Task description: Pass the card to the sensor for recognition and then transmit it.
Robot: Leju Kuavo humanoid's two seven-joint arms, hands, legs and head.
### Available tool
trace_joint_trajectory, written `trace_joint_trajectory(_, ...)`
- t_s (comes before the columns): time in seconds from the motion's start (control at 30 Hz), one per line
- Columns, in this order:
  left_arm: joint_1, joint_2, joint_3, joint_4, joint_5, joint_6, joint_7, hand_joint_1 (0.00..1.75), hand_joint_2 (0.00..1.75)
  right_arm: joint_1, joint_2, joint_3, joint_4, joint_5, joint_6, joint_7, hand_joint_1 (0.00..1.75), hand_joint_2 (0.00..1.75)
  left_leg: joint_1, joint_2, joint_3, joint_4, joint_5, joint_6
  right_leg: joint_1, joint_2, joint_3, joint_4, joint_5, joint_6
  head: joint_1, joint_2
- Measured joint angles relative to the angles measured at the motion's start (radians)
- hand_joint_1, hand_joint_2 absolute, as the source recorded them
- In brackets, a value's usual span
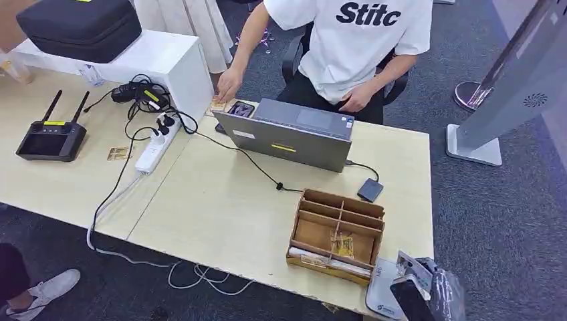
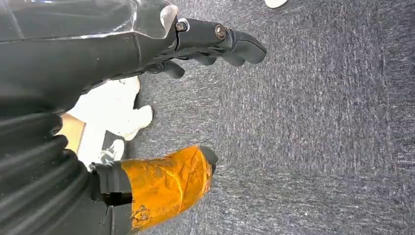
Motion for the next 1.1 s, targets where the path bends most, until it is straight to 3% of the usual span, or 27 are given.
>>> trace_joint_trajectory(0.4, 0.0, 0.001, 0.0, 0.0, -0.005, 0.002, -0.005, 0.0, 1.75, -0.019, 0.0, 0.045, 0.067, 0.115, -0.06, 0.076, 1.75, 1.75, 0.0, 0.0, 0.0, 0.0, 0.0, 0.0, 0.0, 0.0, 0.0, 0.0, 0.0, 0.0, 0.0, 0.0)
trace_joint_trajectory(0.67, 0.0, 0.001, 0.0, 0.0, -0.005, 0.002, -0.005, 0.0, 1.75, -0.02, 0.0, 0.046, 0.069, 0.119, -0.061, 0.08, 1.75, 1.75, 0.0, 0.0, 0.0, 0.0, 0.0, 0.0, 0.0, 0.0, 0.0, 0.0, 0.0, 0.0, 0.0, 0.0)
trace_joint_trajectory(0.77, 0.0, 0.001, 0.0, 0.0, -0.007, 0.003, -0.005, 0.0, 1.75, -0.024, 0.0, 0.047, 0.073, 0.123, -0.096, 0.075, 1.75, 1.75, 0.0, 0.0, 0.0, 0.0, 0.0, 0.0, 0.0, 0.0, 0.0, 0.0, 0.0, 0.0, 0.0, 0.0)
trace_joint_trajectory(0.83, 0.0, 0.0, 0.007, 0.0, -0.011, 0.003, -0.005, 0.0, 1.75, -0.025, 0.003, 0.061, -0.082, 0.144, -0.147, 0.058, 1.75, 1.75, 0.0, 0.0, 0.0, 0.0, 0.0, 0.0, 0.0, 0.0, 0.0, 0.0, 0.0, 0.0, 0.0, 0.0)
trace_joint_trajectory(0.9, 0.0, 0.0, 0.008, 0.0, -0.015, 0.003, -0.005, 0.0, 1.75, -0.037, 0.003, 0.081, -0.146, 0.159, -0.162, 0.061, 1.75, 1.75, 0.0, 0.0, 0.0, 0.0, 0.0, 0.0, 0.0, 0.0, 0.0, 0.0, 0.0, 0.0, 0.0, 0.0)
trace_joint_trajectory(1.1, -0.001, 0.002, 0.008, 0.0, -0.032, 0.002, -0.005, 0.0, 1.75, -0.106, 0.003, 0.187, -0.287, 0.175, -0.115, 0.093, 1.75, 1.75, 0.0, 0.001, 0.0, 0.0, 0.001, -0.001, 0.0, 0.001, 0.0, 0.0, 0.001, -0.001, 0.0, 0.0)
